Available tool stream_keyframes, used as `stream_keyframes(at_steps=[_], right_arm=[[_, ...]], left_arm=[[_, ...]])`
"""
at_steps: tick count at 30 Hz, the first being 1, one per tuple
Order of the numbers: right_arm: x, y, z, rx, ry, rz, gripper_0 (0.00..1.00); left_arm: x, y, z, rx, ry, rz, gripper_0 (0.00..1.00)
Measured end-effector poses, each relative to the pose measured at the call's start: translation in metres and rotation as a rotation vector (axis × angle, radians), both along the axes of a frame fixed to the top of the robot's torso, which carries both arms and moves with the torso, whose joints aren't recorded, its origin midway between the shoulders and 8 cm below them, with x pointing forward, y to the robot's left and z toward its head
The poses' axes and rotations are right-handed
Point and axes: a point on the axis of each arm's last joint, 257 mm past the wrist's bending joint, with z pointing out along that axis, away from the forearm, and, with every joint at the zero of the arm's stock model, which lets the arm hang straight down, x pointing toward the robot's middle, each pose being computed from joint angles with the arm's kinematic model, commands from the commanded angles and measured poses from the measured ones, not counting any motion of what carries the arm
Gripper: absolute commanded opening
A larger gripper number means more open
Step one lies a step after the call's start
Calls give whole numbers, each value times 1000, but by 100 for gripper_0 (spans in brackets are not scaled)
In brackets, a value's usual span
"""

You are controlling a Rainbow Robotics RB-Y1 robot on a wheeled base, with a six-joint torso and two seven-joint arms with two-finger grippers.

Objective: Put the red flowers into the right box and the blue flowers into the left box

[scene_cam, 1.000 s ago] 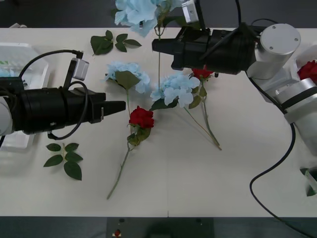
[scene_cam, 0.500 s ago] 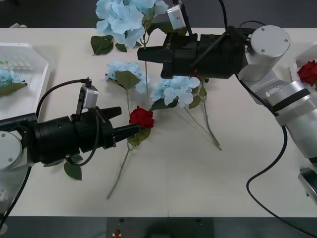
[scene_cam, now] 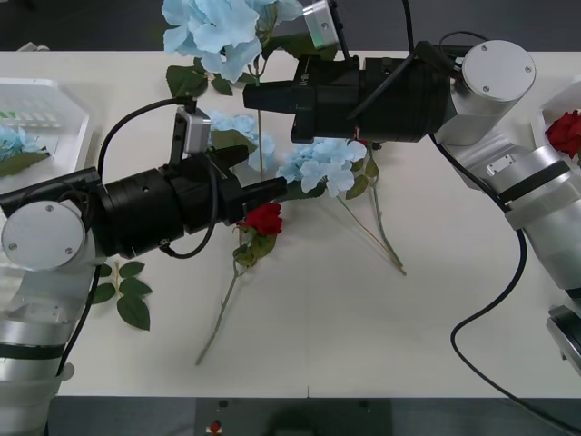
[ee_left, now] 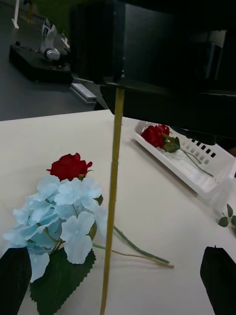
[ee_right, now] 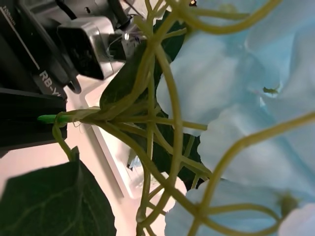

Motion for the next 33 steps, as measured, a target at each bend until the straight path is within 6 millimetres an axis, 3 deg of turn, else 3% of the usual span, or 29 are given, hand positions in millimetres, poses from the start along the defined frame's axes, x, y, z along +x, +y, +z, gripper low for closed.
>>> stream_keyframes(at_steps=[1, 2, 4, 5, 6, 7, 8, 27, 30, 33], right_arm=[[0, 0, 0, 1, 4, -1, 0], [1, 0, 0, 3, 8, -3, 0], [3, 0, 1, 7, 13, -11, 0], [3, 0, 2, 9, 13, -14, 0], [4, -1, 2, 10, 12, -16, 0], [4, -1, 2, 11, 12, -17, 0], [4, -1, 2, 11, 12, -17, 0], [5, -1, 2, 12, 16, -21, 2], [5, -1, 2, 13, 19, -21, 55], [7, -1, -1, 1, 16, -27, 75]], left_arm=[[3, -1, 1, -6, 1, 3, 98], [6, -2, 2, -12, 2, 7, 88], [11, -4, 2, -21, 6, 9, 60], [13, -6, 3, -25, 9, 8, 35], [15, -7, 3, -28, 13, 6, 24], [17, -9, 2, -31, 17, 6, 5], [19, -9, 2, -33, 20, 5, 0], [24, -9, -3, -21, 27, 11, 0], [24, -9, -3, -21, 27, 11, 0], [22, -9, 0, -38, 31, 3, 0]])
